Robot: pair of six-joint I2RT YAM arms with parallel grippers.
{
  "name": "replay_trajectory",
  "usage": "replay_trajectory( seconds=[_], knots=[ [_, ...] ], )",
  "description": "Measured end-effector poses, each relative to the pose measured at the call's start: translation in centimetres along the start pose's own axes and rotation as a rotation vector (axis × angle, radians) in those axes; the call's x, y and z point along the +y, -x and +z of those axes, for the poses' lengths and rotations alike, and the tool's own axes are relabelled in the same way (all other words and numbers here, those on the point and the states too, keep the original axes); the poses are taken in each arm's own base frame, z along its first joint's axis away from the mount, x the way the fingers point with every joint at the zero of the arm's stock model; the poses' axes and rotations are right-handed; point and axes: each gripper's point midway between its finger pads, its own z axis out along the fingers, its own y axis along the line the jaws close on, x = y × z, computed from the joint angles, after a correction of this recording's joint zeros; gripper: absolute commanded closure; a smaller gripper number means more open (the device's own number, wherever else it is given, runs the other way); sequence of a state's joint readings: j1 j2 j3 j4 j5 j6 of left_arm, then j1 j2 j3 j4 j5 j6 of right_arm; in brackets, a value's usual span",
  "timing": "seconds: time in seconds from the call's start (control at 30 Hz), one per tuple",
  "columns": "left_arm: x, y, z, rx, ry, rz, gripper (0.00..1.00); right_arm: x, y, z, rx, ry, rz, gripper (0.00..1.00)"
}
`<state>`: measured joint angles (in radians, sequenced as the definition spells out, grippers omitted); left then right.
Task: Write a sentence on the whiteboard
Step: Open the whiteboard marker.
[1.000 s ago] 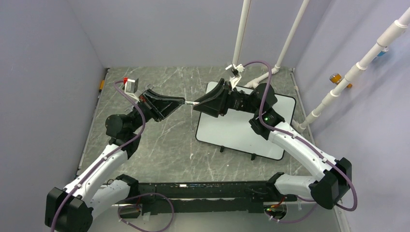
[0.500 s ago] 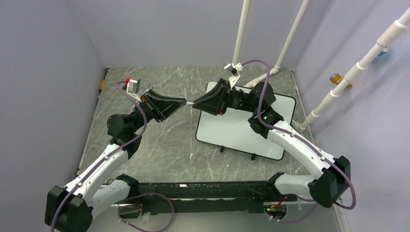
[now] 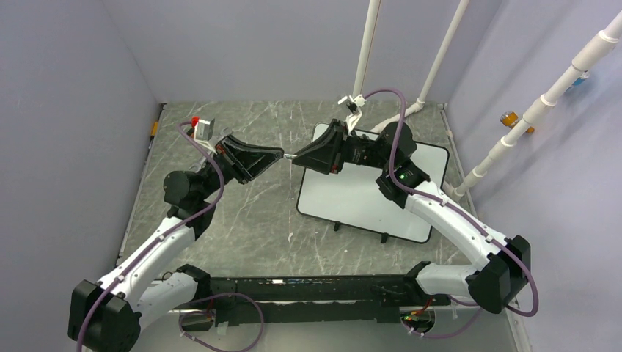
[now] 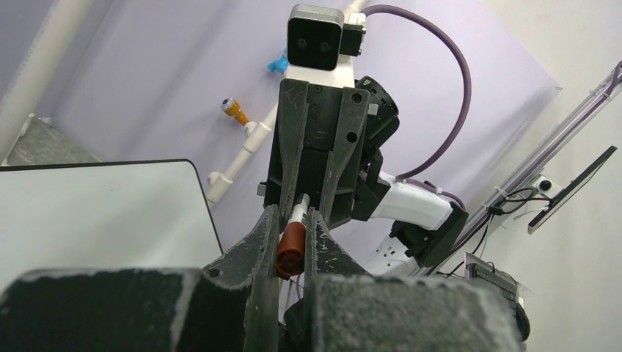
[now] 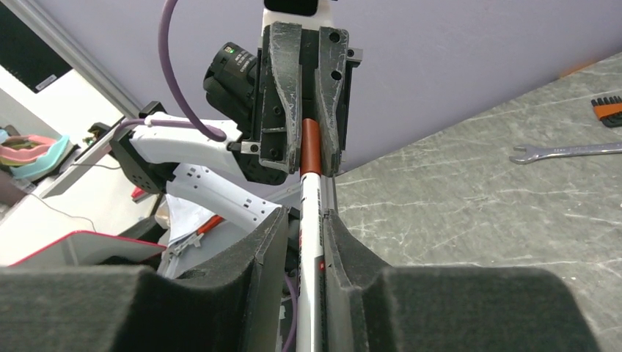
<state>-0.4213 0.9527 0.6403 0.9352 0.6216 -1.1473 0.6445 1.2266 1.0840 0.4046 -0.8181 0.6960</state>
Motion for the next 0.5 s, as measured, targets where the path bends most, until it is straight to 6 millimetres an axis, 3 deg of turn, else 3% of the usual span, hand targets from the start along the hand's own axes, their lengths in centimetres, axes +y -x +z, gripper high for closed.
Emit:
replay_trajectory(
  seconds=[0.5],
  knots=[
    [-0.07,0.12,-0.07,-0.009,0.024,0.035,1.00,-0.03,-0.24,0.01,0.010,0.005,0.005,0.70]
  ],
)
